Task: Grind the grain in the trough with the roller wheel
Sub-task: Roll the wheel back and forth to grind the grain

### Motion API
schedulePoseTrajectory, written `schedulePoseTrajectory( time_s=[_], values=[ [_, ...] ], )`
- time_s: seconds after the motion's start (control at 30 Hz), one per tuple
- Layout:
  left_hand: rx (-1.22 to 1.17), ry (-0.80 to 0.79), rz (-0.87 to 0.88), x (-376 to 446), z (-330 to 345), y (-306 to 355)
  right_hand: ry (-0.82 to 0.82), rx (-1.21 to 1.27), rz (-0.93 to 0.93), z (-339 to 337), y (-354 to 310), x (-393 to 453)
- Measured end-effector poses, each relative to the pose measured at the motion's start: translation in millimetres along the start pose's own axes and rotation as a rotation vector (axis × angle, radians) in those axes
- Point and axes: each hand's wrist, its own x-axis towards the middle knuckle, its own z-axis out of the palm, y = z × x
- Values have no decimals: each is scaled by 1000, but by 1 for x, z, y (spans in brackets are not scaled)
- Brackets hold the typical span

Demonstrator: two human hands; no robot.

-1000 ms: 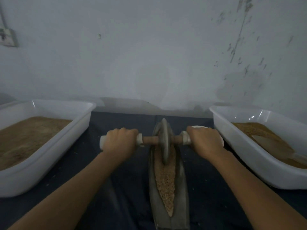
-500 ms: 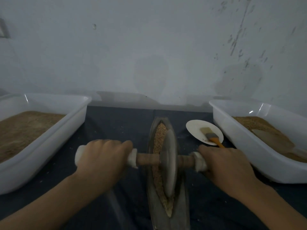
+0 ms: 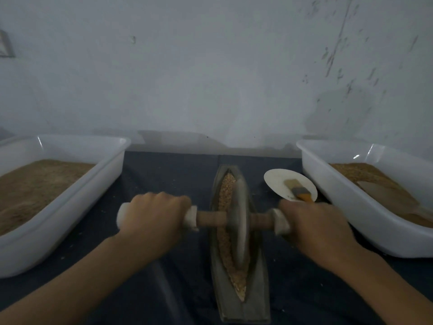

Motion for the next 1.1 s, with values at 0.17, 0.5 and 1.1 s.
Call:
schedulePoseTrajectory(
  time_s=[0.17,0.5,1.1],
  values=[
    [45,135,134,-21,-7,0,-44,21,-38,-11,-2,-25],
    [92,-3,-31,81,16,7,-91,-86,168,61,17,62],
    [-38,-66,3,55,24,14,-40,-125,7,30,3,52]
  ],
)
